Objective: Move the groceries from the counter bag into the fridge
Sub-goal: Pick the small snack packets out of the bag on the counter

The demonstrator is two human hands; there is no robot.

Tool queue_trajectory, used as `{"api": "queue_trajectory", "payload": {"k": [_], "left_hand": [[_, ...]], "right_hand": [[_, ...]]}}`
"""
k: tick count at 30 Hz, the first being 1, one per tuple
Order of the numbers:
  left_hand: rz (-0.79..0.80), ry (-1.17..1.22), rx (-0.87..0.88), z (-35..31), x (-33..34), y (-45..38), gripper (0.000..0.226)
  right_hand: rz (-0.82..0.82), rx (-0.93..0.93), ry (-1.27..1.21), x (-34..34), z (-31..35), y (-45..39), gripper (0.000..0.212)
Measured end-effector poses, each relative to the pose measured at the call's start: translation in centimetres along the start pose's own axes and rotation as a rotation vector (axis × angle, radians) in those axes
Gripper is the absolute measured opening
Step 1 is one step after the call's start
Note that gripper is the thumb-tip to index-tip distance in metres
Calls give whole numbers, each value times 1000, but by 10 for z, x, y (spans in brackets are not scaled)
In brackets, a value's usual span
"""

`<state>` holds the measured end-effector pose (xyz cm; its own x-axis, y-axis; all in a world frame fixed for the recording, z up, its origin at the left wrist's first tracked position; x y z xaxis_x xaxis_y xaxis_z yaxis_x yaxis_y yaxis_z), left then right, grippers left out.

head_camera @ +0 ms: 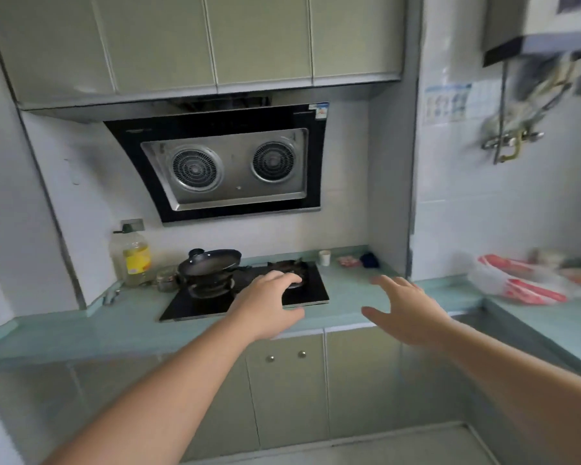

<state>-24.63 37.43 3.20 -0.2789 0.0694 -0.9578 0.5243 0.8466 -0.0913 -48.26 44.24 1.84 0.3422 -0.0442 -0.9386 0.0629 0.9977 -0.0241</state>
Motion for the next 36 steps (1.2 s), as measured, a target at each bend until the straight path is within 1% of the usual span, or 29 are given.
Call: {"api": "queue_trajectory", "payload": {"k": [4, 9, 19, 24, 27, 30, 36], "left_hand": [[76, 26, 152, -65, 34, -75, 55], [153, 79, 321, -136, 76, -154, 56], [277, 169, 538, -204, 149, -338, 56], [371, 189, 566, -236, 185, -406, 59], [388, 184, 573, -260, 200, -445, 57], [397, 152, 578, -287, 218, -483, 58], [415, 117, 523, -343, 236, -555, 58]], "right_hand": [[-45, 153, -13, -22, -81, 8, 65], [-87, 322, -22, -35, -162, 4, 61], [-147, 584, -5, -55, -281, -68, 64], [-127, 684, -47, -59, -338, -98, 64], [-136, 712, -97, -69, -378, -118, 64], [-121, 698, -104, -80, -426, -140, 65], [-113, 639, -207, -116, -521, -189, 60]]}}
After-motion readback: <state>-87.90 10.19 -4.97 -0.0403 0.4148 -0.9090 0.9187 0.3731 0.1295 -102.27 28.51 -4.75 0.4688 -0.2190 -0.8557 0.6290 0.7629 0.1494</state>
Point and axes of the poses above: each hand's wrist, its own y-axis away from the middle knuckle, its own x-axis out of the palm, z = x × y, the point moved 1 cm from there along -y, towards the middle knuckle, and after that the axes turned 13 degrees about z, right-handed, at the moved point
